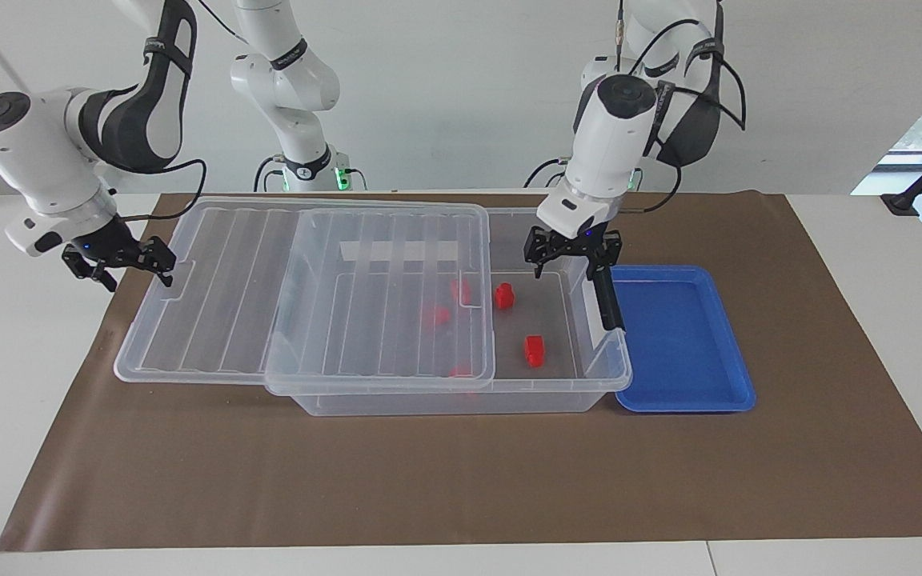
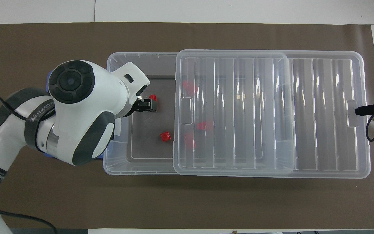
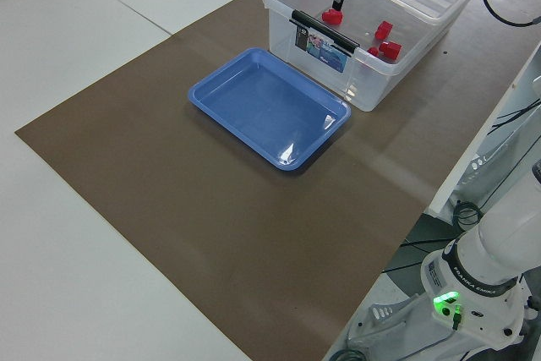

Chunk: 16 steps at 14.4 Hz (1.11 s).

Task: Place red block in blue tray from box
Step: 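Reach the left gripper into the box and grasp a red block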

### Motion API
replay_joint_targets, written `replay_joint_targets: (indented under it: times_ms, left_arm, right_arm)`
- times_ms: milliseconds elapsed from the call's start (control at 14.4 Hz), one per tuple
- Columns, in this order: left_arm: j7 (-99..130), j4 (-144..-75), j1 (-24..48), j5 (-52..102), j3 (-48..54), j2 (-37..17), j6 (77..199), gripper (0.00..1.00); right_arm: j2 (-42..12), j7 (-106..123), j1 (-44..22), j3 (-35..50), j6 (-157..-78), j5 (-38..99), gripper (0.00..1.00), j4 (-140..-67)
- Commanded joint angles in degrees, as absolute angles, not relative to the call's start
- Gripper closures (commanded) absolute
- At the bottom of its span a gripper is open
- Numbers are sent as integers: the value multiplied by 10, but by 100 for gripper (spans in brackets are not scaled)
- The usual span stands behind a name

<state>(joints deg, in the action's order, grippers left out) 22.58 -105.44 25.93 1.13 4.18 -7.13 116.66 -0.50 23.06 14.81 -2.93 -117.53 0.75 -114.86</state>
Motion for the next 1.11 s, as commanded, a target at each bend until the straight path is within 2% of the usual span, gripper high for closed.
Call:
replay_joint_targets:
  times_ms: [0, 348, 626, 765, 974, 1043]
  left_arm:
    - [235, -1072, 267, 10, 33, -97, 1216, 3]
    - [269, -1099, 272, -11, 33, -137, 1300, 5]
    - [286, -1099, 280, -47, 33, -177, 1329, 5]
    - [302, -1097, 281, -47, 33, -201, 1365, 5]
    - [302, -1100, 281, -47, 33, -209, 1382, 5]
    - [302, -1100, 280, -47, 33, -209, 1389, 11]
  right_arm:
    - [-14, 246, 151, -26, -1171, -2, 0, -1131]
    - [-25, 243, 146, -26, -1125, -2, 0, -1086]
    - [-38, 194, 119, -23, -1032, -4, 0, -996]
    - [-27, 148, 90, -21, -999, -10, 0, -979]
    - [21, 85, 62, -13, -956, -1, 0, -980]
    - [32, 70, 55, -12, -942, 1, 0, -982]
